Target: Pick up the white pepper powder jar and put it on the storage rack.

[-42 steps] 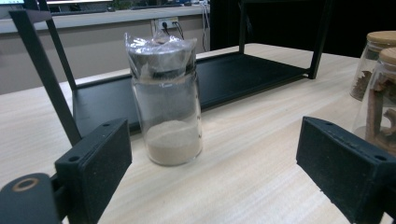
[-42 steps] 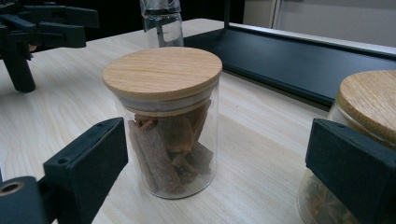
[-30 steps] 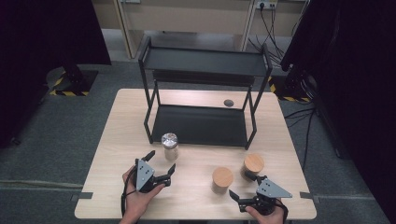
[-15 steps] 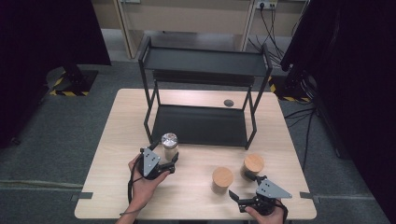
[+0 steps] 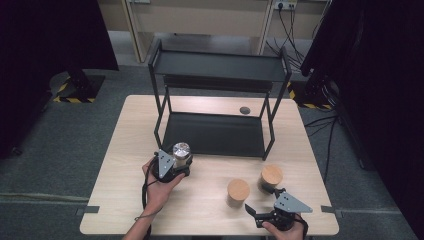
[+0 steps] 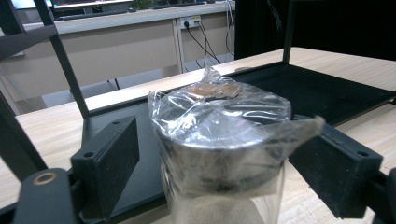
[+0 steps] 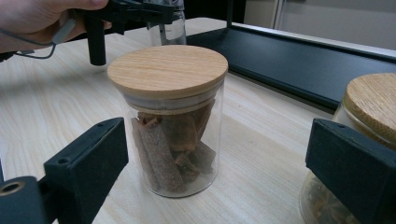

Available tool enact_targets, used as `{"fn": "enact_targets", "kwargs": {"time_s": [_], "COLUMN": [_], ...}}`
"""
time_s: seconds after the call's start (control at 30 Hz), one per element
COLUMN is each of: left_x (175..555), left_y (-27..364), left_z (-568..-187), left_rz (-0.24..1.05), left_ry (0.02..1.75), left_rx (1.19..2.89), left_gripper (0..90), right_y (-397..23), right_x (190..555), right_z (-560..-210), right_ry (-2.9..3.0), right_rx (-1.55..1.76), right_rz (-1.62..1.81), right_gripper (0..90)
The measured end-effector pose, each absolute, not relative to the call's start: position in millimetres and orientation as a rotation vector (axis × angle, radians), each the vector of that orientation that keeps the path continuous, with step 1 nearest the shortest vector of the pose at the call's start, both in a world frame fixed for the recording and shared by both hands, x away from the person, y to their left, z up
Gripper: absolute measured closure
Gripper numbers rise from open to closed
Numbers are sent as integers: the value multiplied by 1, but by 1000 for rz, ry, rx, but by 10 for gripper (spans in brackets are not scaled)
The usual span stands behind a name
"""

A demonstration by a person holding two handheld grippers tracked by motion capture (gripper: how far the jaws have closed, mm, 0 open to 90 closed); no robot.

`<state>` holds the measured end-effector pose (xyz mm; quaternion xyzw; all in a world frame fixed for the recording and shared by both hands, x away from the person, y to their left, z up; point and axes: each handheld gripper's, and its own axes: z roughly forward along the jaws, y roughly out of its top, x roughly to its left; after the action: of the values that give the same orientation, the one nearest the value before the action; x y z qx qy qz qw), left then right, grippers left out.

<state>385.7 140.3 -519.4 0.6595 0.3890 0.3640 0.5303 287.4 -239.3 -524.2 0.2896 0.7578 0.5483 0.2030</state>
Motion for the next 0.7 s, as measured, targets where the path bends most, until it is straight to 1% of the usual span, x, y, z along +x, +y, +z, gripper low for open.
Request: {"fn": "enact_targets", "kwargs": {"time_s": [0.33,0.47,0.7], "left_x": [394,395,394], "left_y": [136,133,133], "left_z": [-520,-519,-517], "left_rz": [856,867,857], "left_ry": [935,920,908], "left_rx": [1572,1572,1569], "left_gripper": [250,316,339], "right_y": [-239,-239,-239], "right_x": [287,287,287], "right_z": [-524,-524,-524], "right_ry": [2117,2118,2118], "right_rx": [806,804,805], "right_rz": [1531,1531,1533], "right_gripper": [59,60,60]}}
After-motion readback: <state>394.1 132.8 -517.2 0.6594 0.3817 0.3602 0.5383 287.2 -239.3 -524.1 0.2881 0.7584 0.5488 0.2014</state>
